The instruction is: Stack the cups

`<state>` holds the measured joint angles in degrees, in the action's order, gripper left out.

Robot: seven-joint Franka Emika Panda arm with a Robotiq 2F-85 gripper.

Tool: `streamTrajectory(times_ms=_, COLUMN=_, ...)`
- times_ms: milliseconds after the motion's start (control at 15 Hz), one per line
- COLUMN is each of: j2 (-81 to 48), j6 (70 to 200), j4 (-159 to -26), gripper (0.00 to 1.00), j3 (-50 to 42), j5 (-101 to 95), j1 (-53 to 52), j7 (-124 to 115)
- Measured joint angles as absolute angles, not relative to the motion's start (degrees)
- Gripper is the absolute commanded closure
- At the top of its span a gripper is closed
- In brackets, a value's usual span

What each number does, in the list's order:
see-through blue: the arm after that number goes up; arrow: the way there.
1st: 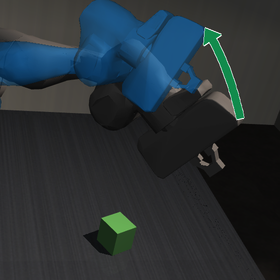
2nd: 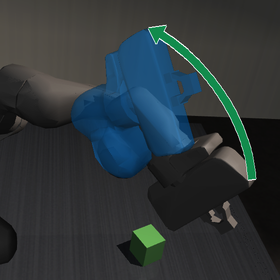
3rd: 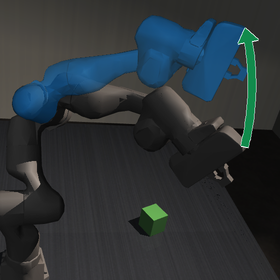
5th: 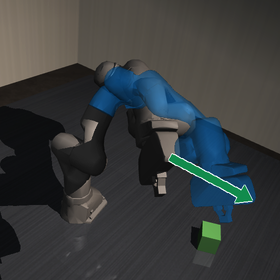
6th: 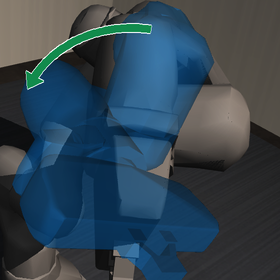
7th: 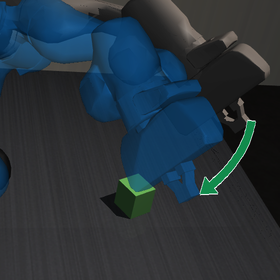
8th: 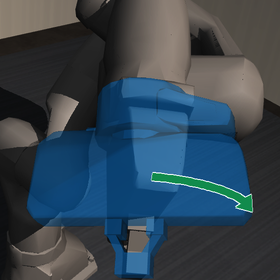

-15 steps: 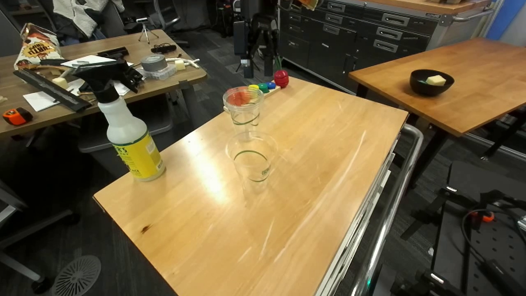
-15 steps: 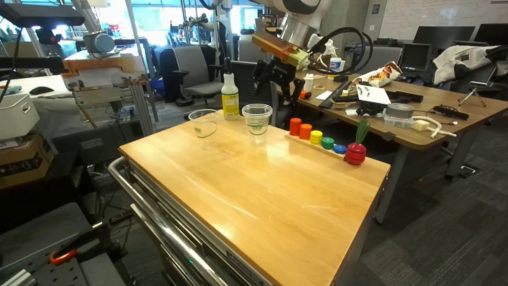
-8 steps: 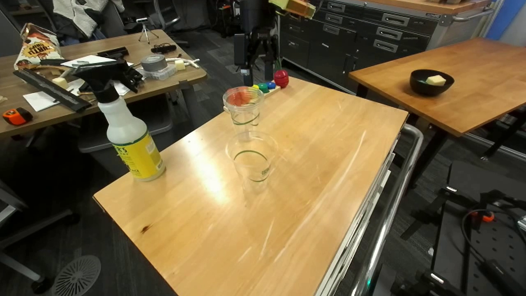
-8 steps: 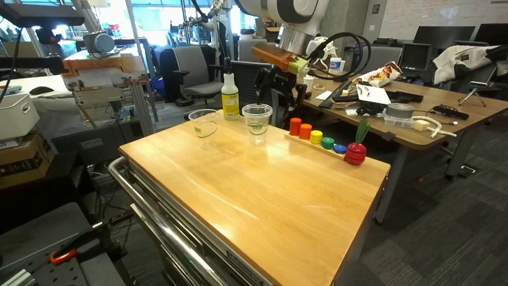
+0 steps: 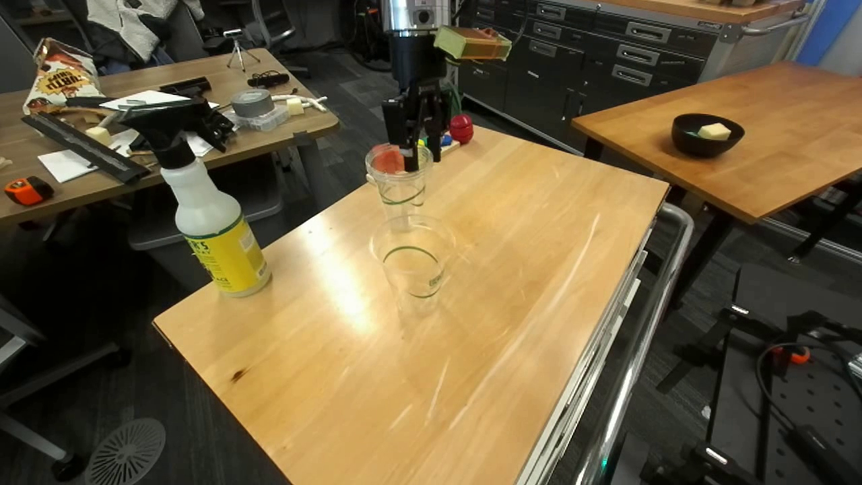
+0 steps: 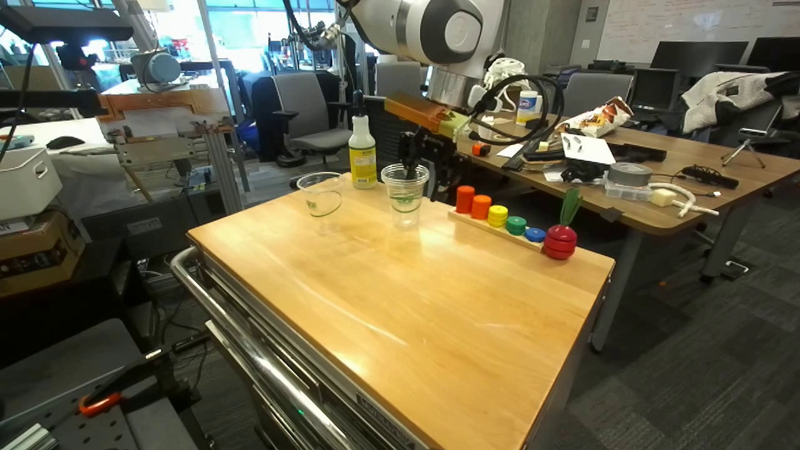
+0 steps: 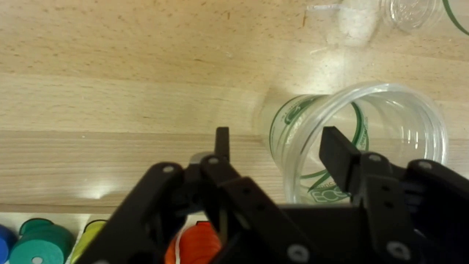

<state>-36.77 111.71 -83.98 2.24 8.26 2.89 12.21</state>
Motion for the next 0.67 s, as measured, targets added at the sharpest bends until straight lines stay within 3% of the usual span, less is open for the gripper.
streamTrajectory(times_ms=333, j2=-36.65, j6=115.43, j4=-84.37, gripper=1.0, j3=2.23, j5=7.4, j1=2.51, j7=11.14)
streamTrajectory(times_ms=667, j2=-35.51, j6=117.76, j4=-84.5, gripper=0.98, j3=1.75, j5=5.95, j1=2.51, j7=9.73)
